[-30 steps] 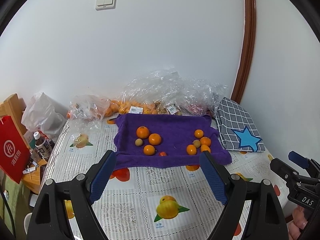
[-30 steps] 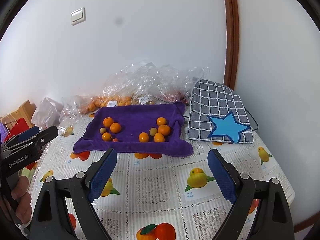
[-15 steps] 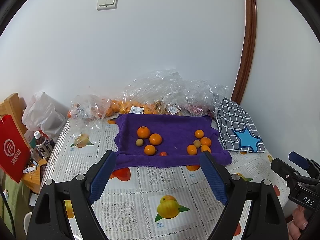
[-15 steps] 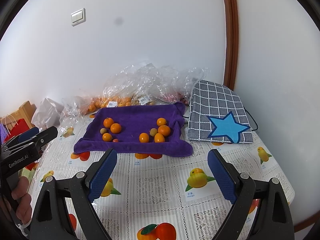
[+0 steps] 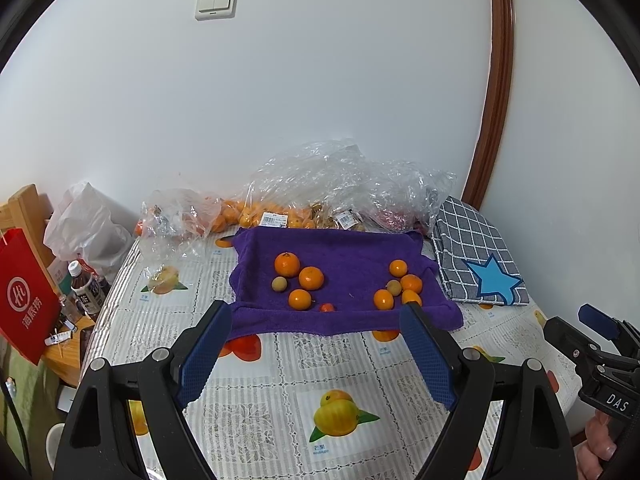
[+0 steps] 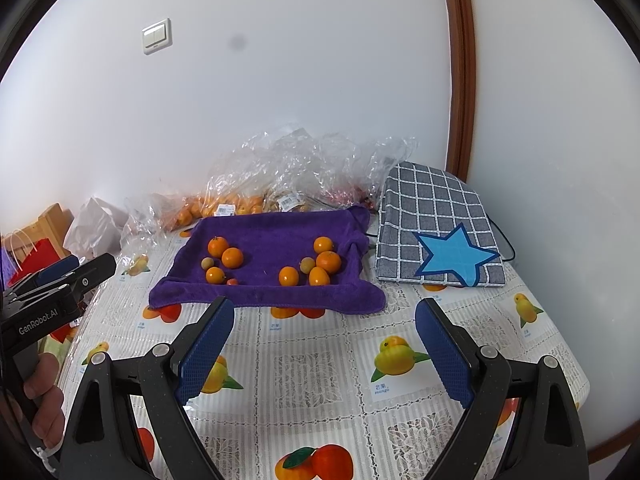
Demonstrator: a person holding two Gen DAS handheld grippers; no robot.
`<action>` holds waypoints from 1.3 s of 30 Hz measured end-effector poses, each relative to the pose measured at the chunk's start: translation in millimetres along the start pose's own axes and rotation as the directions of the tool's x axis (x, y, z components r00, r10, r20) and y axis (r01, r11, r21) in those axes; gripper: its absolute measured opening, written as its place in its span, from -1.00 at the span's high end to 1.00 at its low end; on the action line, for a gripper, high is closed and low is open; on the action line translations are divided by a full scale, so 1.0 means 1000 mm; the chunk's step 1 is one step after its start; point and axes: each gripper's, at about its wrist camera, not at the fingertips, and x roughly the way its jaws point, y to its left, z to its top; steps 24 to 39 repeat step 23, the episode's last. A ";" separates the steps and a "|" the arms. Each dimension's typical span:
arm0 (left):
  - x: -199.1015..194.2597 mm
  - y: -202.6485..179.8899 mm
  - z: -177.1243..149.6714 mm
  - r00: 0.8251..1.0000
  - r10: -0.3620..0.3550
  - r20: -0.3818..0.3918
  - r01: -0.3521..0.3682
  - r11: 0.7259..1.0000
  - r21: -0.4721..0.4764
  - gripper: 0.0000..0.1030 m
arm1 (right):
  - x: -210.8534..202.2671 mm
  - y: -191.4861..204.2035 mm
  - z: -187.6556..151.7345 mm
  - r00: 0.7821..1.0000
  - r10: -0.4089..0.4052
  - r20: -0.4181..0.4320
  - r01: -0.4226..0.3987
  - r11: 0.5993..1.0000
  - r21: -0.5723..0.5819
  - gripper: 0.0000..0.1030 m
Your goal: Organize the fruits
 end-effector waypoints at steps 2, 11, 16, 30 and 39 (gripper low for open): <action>0.000 0.000 0.000 1.000 0.000 0.001 0.000 1.000 0.000 -0.66 | 0.000 0.000 0.000 1.000 0.001 0.000 -0.001 1.000 0.000 -0.77; -0.001 -0.001 -0.001 1.000 0.001 0.002 -0.001 1.000 -0.002 -0.66 | -0.002 0.000 0.001 1.000 0.000 0.003 0.000 1.000 0.001 -0.77; -0.001 0.000 -0.001 1.000 0.002 0.003 -0.002 1.000 -0.003 -0.66 | -0.003 0.000 0.002 1.000 -0.002 0.002 0.002 1.000 0.001 -0.77; -0.001 -0.001 -0.001 1.000 0.001 0.002 -0.001 1.000 -0.002 -0.66 | -0.005 0.002 0.003 1.000 -0.003 0.004 0.003 1.000 0.003 -0.77; -0.001 -0.001 -0.001 1.000 0.001 0.002 -0.001 1.000 -0.002 -0.66 | -0.005 0.002 0.003 1.000 -0.003 0.004 0.003 1.000 0.003 -0.77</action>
